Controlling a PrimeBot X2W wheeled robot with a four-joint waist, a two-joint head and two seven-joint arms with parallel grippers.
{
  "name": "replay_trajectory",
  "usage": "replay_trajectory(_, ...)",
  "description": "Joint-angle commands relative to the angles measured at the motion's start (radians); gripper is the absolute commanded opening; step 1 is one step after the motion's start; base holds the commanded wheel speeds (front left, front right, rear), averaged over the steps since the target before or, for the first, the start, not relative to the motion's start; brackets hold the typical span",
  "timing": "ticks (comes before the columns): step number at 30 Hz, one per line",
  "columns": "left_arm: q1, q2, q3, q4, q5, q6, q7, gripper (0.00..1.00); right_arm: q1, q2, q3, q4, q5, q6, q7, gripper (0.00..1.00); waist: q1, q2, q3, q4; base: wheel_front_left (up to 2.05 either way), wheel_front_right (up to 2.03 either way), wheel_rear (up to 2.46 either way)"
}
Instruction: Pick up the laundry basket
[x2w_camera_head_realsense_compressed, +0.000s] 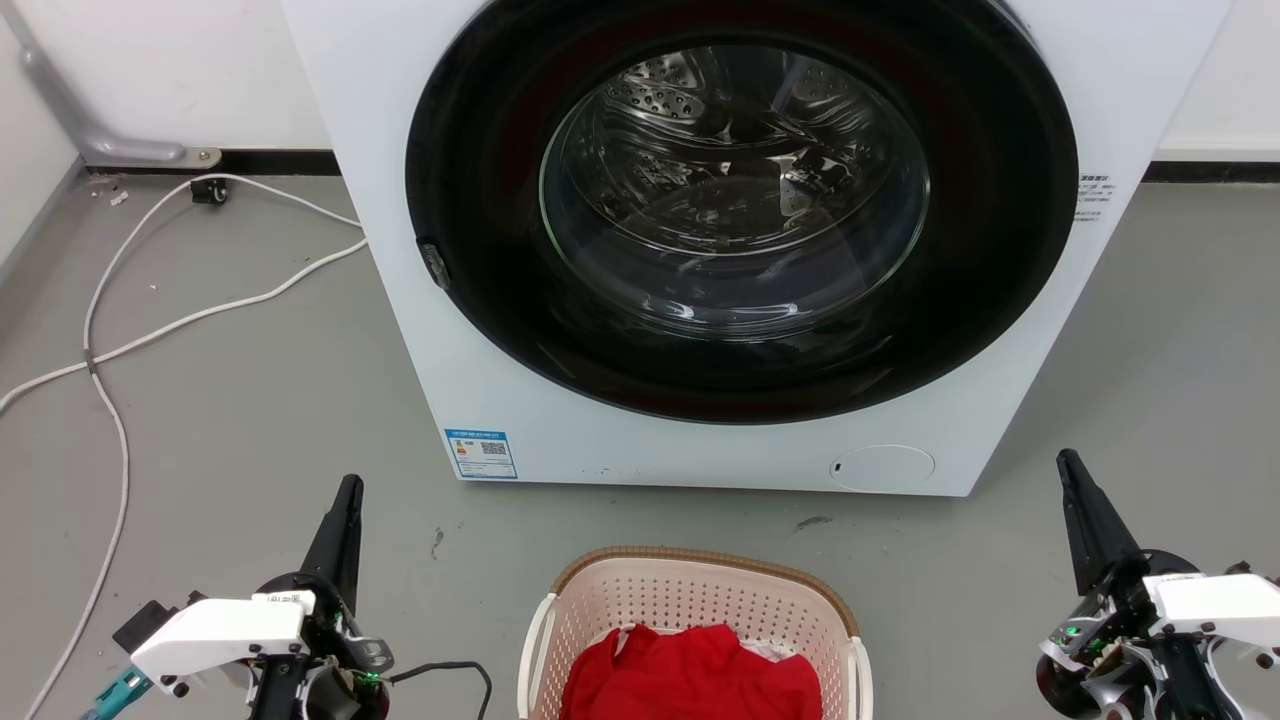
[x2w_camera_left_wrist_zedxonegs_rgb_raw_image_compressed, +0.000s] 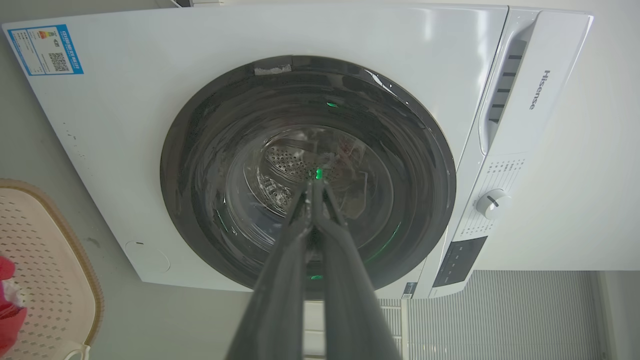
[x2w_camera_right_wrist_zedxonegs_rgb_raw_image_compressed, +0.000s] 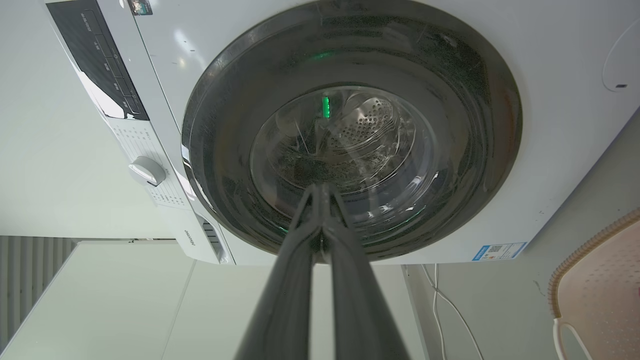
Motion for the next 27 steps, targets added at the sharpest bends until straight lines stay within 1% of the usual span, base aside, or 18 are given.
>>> replay_trajectory(1, -0.007, -0.001, 0.003, 0.001, 0.005, -0.003, 0.004, 0.00, -0.011, 0.003, -0.001, 0.001, -0.007, 0.000, 0.002, 0.00, 0.0000, 0.0000, 0.000, 0.000, 0.00, 0.00, 0.00)
replay_trajectory(24, -0.008, -0.003, 0.006, 0.001, 0.007, -0.003, 0.005, 0.00, -0.011, 0.006, -0.004, 0.001, -0.008, 0.000, 0.006, 0.00, 0.0000, 0.0000, 0.000, 0.000, 0.00, 0.00, 0.00)
replay_trajectory(25, 0.001, -0.002, 0.002, 0.003, 0.002, 0.000, 0.004, 1.00, 0.002, 0.002, -0.003, 0.003, -0.005, 0.000, 0.001, 1.00, 0.0000, 0.0000, 0.000, 0.000, 0.00, 0.00, 0.00)
replay_trajectory(27, 0.014, -0.005, 0.000, 0.021, 0.002, 0.001, 0.004, 1.00, 0.015, 0.003, -0.002, 0.021, -0.005, 0.000, 0.000, 1.00, 0.0000, 0.0000, 0.000, 0.000, 0.00, 0.00, 0.00)
